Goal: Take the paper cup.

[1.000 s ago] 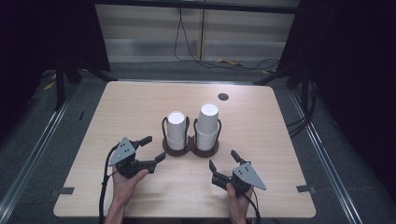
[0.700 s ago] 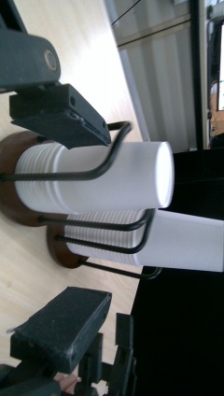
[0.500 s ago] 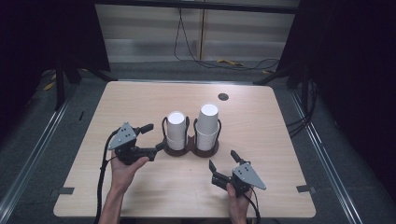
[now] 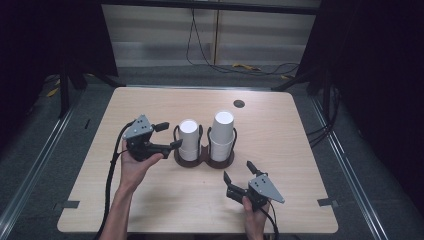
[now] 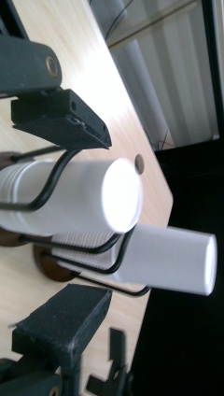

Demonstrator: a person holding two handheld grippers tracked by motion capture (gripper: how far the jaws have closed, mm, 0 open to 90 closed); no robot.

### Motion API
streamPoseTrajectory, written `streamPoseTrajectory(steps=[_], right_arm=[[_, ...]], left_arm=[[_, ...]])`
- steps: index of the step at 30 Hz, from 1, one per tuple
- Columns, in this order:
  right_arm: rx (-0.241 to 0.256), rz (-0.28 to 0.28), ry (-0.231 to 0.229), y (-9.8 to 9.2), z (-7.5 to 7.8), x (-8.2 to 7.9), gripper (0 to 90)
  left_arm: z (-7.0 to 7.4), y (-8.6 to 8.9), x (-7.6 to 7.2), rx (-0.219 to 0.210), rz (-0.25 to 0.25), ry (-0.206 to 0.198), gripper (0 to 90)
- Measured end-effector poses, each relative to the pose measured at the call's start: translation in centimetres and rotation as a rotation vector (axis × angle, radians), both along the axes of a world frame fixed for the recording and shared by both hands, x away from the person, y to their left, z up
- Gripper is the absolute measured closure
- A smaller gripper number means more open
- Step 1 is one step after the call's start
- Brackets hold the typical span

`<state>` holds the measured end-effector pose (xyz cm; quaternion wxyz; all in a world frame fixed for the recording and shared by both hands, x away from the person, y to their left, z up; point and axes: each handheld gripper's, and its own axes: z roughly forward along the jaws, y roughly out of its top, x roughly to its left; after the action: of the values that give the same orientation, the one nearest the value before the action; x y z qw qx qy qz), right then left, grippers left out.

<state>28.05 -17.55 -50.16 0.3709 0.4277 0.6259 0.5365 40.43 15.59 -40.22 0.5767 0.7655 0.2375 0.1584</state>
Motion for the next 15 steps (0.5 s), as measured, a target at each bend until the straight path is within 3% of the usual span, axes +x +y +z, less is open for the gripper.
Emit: streamPoseTrajectory(steps=[7,8,9,12,15], right_arm=[[0.000,0.000,0.002,0.0,0.0,0.0,14.0],[0.000,-0.001,0.002,0.0,0.0,0.0,14.1],[0.000,-0.001,0.002,0.0,0.0,0.0,14.1],[0.000,0.001,0.001,0.0,0.0,0.0,14.1],[0.000,0.001,0.002,0.0,0.0,0.0,14.1]], left_arm=[[1.2,-0.8,1.1,0.055,-0.036,0.018,23.2],[1.5,-1.1,1.5,0.075,-0.053,0.041,23.4],[1.5,-1.1,1.5,0.075,-0.053,0.041,23.4],[1.7,-1.9,2.2,0.142,-0.064,0.061,23.8],[1.8,-2.0,2.7,0.155,-0.074,0.079,23.7]])
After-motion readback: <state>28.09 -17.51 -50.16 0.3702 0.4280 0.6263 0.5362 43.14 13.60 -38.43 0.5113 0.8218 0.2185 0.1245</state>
